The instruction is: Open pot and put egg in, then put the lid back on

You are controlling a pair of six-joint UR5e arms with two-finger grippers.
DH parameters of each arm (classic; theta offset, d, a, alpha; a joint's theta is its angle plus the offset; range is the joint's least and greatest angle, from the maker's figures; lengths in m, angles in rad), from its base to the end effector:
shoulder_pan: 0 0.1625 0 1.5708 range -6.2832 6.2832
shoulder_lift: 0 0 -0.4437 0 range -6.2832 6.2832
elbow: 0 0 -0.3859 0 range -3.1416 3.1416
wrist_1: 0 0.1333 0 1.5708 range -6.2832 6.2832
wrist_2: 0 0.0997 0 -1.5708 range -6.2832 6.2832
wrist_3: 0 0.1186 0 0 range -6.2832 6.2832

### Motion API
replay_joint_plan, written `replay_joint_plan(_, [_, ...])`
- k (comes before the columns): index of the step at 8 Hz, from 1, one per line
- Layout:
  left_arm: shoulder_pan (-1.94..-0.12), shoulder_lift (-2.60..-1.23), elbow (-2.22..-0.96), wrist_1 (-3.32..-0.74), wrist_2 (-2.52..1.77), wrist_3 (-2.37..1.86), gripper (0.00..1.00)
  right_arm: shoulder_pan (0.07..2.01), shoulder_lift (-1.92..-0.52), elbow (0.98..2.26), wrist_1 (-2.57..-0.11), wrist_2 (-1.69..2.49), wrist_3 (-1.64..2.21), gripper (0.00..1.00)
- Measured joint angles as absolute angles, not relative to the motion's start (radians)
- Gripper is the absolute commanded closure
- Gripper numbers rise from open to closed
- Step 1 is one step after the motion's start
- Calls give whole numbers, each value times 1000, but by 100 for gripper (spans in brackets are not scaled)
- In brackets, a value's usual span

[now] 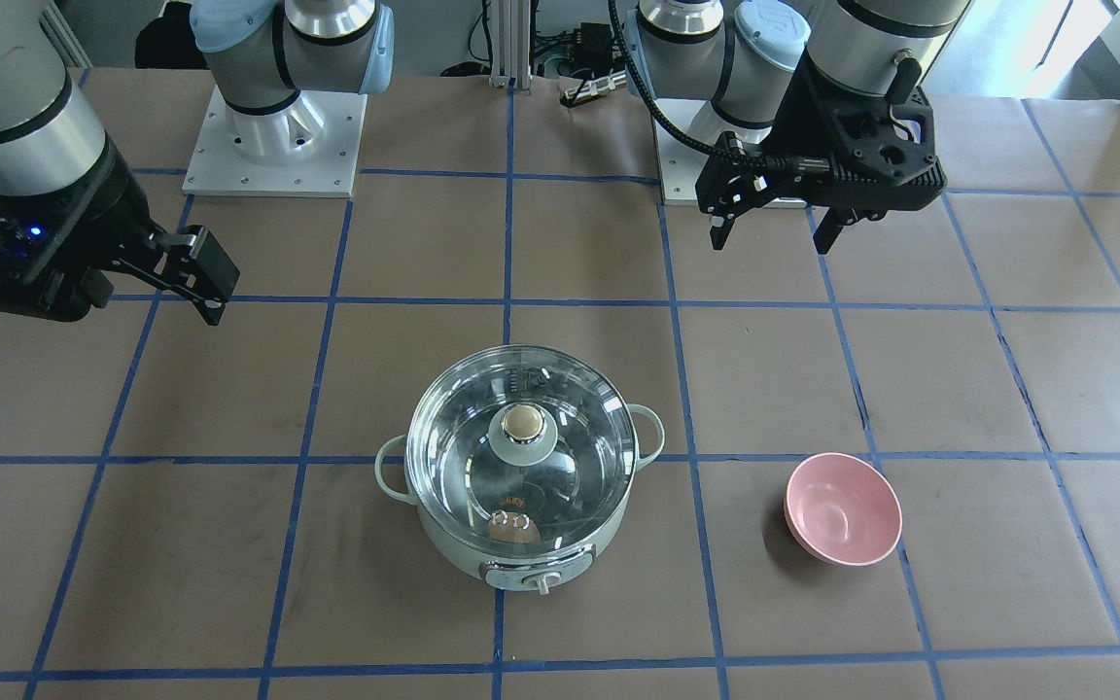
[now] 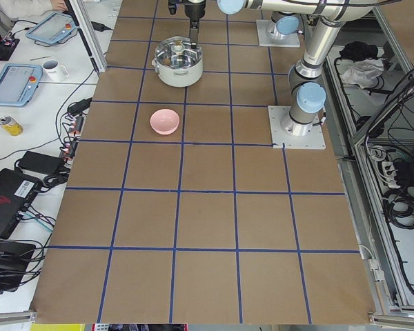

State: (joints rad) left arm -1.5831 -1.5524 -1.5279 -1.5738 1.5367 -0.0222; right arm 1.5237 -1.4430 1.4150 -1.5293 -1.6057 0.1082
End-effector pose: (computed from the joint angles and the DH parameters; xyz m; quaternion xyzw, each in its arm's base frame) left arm -0.1433 -0.4817 0.5172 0.0045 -0.9994 0.0288 0.0175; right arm 0.1036 -0.5459 0.4935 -0.0774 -0.9968 -0.0062 0.0177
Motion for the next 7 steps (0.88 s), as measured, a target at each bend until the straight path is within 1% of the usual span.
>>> replay_joint_plan(7, [-1583,-1554,-1529,-1574,1536,-23,0,1535,-1471,1429,-1520,-1579,47,0])
